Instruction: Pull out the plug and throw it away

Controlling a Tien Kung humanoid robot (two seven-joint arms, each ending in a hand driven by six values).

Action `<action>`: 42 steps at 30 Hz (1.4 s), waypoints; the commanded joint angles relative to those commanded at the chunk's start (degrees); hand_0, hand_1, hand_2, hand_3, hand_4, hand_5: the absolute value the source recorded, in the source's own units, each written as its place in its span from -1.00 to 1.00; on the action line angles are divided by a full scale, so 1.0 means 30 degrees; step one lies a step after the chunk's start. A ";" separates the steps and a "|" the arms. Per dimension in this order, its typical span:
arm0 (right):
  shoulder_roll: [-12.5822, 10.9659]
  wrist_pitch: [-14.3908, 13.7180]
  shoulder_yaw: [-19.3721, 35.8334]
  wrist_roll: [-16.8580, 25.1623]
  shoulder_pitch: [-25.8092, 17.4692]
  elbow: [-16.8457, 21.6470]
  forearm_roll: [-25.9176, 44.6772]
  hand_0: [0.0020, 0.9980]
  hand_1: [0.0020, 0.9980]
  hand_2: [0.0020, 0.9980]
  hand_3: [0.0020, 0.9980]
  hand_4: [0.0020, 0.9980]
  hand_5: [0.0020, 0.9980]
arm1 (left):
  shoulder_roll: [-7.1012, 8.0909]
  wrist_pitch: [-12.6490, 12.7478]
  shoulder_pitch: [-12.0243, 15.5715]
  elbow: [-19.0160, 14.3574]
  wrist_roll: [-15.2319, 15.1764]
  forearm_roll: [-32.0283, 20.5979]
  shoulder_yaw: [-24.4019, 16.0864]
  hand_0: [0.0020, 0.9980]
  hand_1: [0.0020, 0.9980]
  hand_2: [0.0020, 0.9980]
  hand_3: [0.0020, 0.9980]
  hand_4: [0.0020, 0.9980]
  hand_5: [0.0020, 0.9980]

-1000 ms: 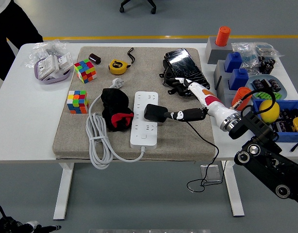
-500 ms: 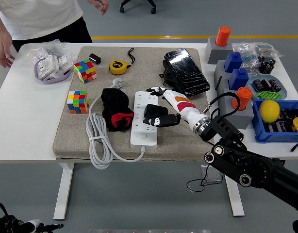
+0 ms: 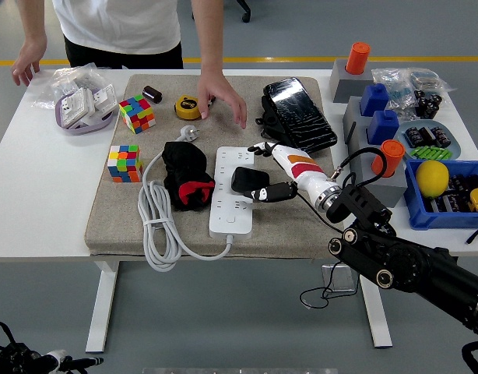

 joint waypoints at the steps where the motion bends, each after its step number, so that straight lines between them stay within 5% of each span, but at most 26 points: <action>1: 0.0038 -0.0056 -0.0094 0.0038 0.0022 -0.0178 0.0125 0.32 0.47 0.47 0.53 1.00 -0.43 | -0.0031 -0.0004 -0.0017 -0.0009 0.0009 0.0024 -0.0008 0.07 0.33 0.39 0.34 0.67 0.43; 2: 0.0062 -0.0109 -0.0183 0.0068 0.0045 -0.0312 0.0245 0.16 0.41 0.41 0.47 1.00 -0.56 | -0.0057 -0.0001 -0.0036 -0.0023 0.0003 0.0023 0.0001 0.07 0.33 0.39 0.34 0.67 0.42; 13: 0.0391 -0.0690 -0.1022 0.0689 0.0270 -0.1238 0.1179 0.11 0.34 0.35 0.32 1.00 -0.73 | -0.0219 0.0044 -0.0151 -0.0245 -0.0122 -0.0020 0.0163 0.07 0.33 0.39 0.34 0.67 0.42; 14: 0.0391 -0.0703 -0.1093 0.0723 0.0283 -0.1239 0.1206 0.08 0.28 0.23 0.17 1.00 -0.79 | -0.0217 0.0045 -0.0150 -0.0245 -0.0120 -0.0026 0.0159 0.07 0.33 0.39 0.34 0.67 0.42; 19: 0.0391 -0.0889 -0.1435 0.0906 0.0403 -0.1100 0.1373 0.08 0.28 0.23 0.17 1.00 -0.79 | -0.0162 0.0002 -0.0175 -0.0246 -0.0050 0.0124 0.0067 0.07 0.33 0.39 0.34 0.67 0.42; 20: 0.0391 -0.0931 -0.1465 0.0939 0.0415 -0.1070 0.1393 0.06 0.14 0.10 0.05 1.00 -0.91 | -0.0153 -0.0003 -0.0180 -0.0244 -0.0040 0.0150 0.0054 0.07 0.33 0.39 0.34 0.67 0.42; 25: 0.0391 -0.1425 -0.1716 0.1426 0.0569 -0.1031 0.1447 0.06 0.14 0.10 0.05 1.00 -0.91 | -0.0128 -0.0044 -0.0226 -0.0262 0.0016 0.0297 -0.0021 0.07 0.33 0.39 0.34 0.67 0.42; 26: 0.0391 -0.1511 -0.1774 0.1504 0.0585 -0.1030 0.1480 -0.16 0.01 0.02 0.05 0.97 -1.00 | -0.0132 -0.0051 -0.0232 -0.0265 0.0028 0.0319 -0.0032 0.07 0.33 0.39 0.34 0.67 0.42; 42: 0.0391 -0.1855 -0.2641 0.2153 0.0775 -0.1167 0.2043 -0.34 -0.07 -0.04 0.06 0.93 -1.00 | -0.0146 -0.0082 -0.0267 -0.0289 0.0061 0.0440 -0.0084 0.07 0.33 0.39 0.34 0.67 0.42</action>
